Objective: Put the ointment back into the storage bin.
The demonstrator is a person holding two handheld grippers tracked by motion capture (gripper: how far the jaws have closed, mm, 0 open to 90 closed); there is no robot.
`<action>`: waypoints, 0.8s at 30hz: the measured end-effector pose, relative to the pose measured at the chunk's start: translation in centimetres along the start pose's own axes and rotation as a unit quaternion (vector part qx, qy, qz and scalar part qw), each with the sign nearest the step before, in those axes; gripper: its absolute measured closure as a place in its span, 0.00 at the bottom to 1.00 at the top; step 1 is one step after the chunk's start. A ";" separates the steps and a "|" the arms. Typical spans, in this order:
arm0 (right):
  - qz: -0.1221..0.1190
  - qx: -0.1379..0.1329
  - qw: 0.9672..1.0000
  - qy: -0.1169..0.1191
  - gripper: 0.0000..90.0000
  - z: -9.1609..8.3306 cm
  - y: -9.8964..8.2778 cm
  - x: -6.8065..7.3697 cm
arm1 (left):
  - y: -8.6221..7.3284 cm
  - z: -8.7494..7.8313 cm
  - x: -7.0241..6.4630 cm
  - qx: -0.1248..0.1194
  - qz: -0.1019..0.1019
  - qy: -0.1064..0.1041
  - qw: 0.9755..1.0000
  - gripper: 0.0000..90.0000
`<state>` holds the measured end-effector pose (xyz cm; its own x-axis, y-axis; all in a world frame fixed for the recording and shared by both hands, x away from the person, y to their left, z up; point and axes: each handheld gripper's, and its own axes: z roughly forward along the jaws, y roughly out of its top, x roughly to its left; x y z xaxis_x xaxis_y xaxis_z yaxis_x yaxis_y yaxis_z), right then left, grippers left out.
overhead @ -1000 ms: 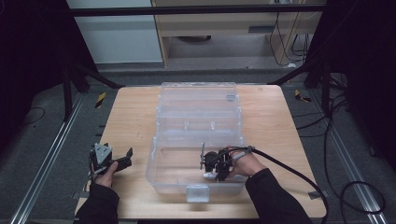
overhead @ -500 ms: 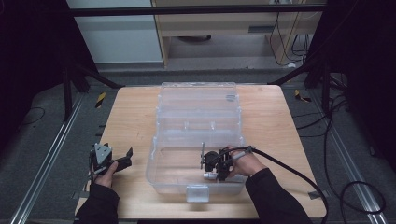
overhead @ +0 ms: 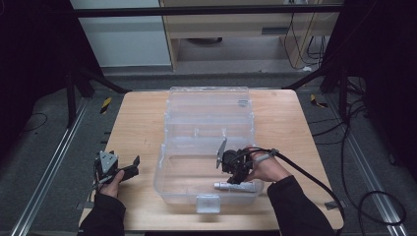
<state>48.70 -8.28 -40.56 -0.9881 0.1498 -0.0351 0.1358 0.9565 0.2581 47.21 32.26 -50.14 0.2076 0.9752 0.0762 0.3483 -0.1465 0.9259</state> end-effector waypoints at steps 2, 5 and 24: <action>0.006 -0.026 1.000 -0.002 0.68 -1.0 -0.4 0.0 | 0.0 0.0 0.0 0.000 0.000 0.000 1.000 0.02; 0.023 -0.063 0.998 -0.008 0.65 -2.3 -1.0 0.0 | 0.0 0.0 0.0 0.000 0.000 0.000 1.000 0.02; 0.138 -0.261 0.949 -0.116 0.47 -6.8 -7.3 0.1 | 0.0 0.0 0.0 0.000 -0.001 0.001 1.000 0.02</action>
<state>47.09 -16.96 -35.94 -0.8699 0.4845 -0.0926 0.2724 0.6284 0.7286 47.22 32.25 -50.14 0.2045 0.9759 0.0762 0.3493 -0.1455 0.9256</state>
